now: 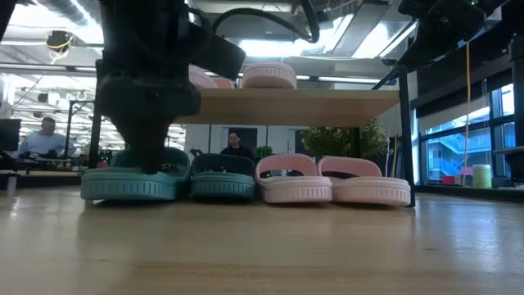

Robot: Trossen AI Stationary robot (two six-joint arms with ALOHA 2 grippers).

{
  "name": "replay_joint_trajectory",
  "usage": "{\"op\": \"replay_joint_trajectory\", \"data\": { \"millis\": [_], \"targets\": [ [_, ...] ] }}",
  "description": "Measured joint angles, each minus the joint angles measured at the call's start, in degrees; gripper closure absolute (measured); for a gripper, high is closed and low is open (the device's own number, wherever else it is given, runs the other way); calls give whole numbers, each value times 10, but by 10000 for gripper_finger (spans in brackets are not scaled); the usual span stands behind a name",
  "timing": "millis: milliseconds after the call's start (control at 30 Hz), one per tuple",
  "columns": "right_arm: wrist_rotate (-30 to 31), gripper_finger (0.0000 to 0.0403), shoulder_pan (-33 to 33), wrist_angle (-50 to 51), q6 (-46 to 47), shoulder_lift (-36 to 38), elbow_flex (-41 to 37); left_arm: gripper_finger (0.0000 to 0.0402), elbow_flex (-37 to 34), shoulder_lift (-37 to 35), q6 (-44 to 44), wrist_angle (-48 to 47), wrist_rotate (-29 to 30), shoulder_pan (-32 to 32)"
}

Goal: Pick and place slides into the shelf
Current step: Put the green slide under the shelf

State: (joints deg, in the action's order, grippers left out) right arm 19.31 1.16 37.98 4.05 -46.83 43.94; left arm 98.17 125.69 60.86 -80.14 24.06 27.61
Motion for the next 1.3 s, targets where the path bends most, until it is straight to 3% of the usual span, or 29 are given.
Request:
{"op": "replay_joint_trajectory", "data": {
  "millis": [167,533,667,933,1300],
  "targets": [
    [0,246,0,0,-1,0,0,229,0,-20,13,12,-49,25],
    [1,246,0,-7,-1,0,0,229,-11,-66,46,35,-17,106],
    [1,246,0,-25,-1,0,0,229,-49,-66,30,77,42,115],
    [1,246,0,-40,-13,0,0,229,-122,-79,-1,174,17,119],
    [1,246,0,-67,-19,0,0,229,-317,-240,-73,432,18,120]
  ]
}}
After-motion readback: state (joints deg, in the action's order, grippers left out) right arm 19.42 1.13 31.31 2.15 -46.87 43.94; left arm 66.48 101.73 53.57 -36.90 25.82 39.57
